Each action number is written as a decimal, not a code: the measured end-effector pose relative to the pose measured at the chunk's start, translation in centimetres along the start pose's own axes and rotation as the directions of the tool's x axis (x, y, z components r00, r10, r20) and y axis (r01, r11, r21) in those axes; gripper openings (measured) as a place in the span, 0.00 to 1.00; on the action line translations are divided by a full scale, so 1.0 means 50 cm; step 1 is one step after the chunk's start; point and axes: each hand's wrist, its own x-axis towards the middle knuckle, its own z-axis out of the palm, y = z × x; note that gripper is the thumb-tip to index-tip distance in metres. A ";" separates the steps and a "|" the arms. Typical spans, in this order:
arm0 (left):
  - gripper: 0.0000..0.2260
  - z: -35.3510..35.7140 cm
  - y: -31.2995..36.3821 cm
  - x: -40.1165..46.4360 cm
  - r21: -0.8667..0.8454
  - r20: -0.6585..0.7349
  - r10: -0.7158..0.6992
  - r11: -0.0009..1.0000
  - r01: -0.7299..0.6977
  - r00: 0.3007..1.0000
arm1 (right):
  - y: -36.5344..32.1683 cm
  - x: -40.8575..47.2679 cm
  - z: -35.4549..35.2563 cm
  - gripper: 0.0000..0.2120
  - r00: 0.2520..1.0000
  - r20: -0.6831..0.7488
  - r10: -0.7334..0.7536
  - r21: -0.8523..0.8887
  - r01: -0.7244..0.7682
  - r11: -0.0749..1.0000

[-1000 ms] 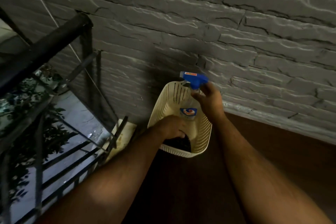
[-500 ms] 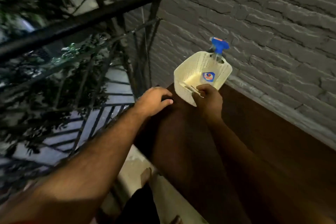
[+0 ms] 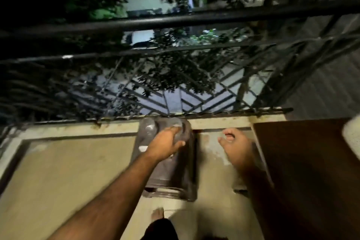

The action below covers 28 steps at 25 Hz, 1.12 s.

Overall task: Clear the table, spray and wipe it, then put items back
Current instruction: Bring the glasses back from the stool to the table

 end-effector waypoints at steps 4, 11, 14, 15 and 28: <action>0.30 -0.045 -0.214 -0.036 -0.022 -0.079 -0.161 0.987 0.160 0.984 | -0.059 0.012 0.229 0.15 0.972 0.214 -0.096 -0.131 0.126 0.983; 0.43 -0.010 -0.426 0.187 0.061 -0.032 -0.145 0.987 0.147 0.989 | -0.037 0.129 0.494 0.38 0.940 0.341 -0.009 -0.469 0.178 0.865; 0.51 0.052 -0.480 0.280 0.158 0.040 -0.123 0.981 0.116 0.992 | 0.002 0.204 0.566 0.48 0.947 0.321 0.024 -0.524 0.157 0.837; 0.53 0.070 -0.493 0.297 0.183 0.062 -0.119 0.977 0.105 0.991 | 0.012 0.219 0.585 0.50 0.941 0.335 0.049 -0.535 0.147 0.832; 0.39 -0.018 -0.295 0.235 0.241 0.024 0.074 0.967 -0.077 0.997 | -0.036 0.145 0.382 0.36 0.993 0.097 -0.068 -0.436 0.104 0.894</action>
